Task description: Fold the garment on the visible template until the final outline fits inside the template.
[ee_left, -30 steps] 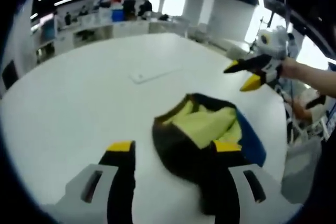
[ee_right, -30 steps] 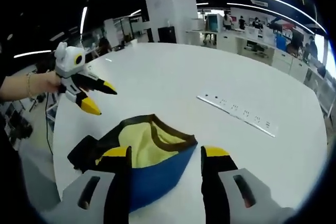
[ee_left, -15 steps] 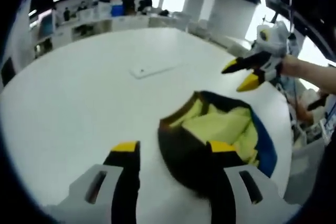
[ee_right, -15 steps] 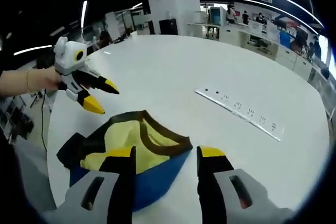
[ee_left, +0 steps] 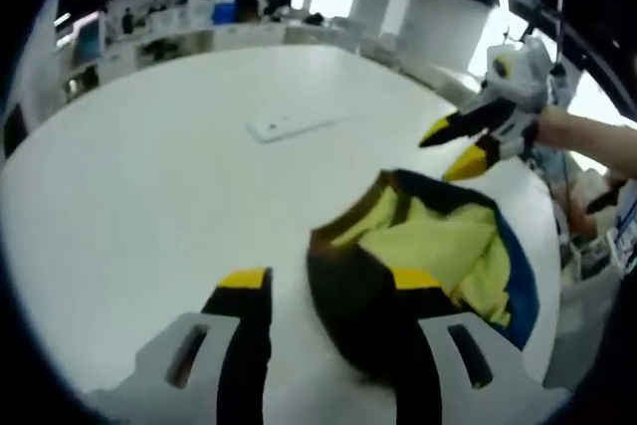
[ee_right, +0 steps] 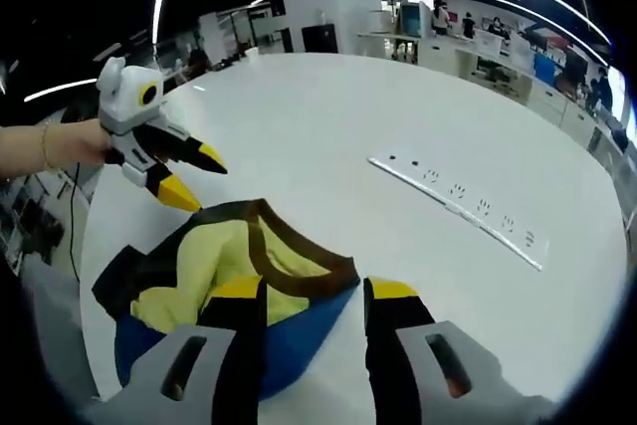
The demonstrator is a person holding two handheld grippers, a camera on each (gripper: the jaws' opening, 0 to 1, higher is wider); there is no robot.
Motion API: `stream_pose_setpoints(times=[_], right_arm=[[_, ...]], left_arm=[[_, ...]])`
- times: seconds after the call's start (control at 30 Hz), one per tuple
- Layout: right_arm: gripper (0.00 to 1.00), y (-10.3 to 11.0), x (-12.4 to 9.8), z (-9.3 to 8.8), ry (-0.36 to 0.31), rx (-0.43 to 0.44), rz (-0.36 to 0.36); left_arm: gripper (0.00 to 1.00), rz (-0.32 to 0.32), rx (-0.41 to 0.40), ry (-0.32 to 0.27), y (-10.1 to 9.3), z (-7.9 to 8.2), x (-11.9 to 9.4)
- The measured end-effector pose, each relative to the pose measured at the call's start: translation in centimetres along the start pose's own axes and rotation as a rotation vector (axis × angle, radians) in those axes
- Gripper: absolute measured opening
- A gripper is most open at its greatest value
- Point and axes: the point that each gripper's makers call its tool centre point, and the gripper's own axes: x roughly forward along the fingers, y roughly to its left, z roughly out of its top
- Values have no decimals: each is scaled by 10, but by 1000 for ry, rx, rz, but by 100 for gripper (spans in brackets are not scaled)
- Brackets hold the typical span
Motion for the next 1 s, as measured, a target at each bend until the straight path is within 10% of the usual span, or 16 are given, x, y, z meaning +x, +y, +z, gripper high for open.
stream_pose_setpoints(times=[1.0], right_arm=[[27, -22, 40, -19, 96, -14, 23]], left_arm=[[27, -55, -45, 54, 10, -12, 38]])
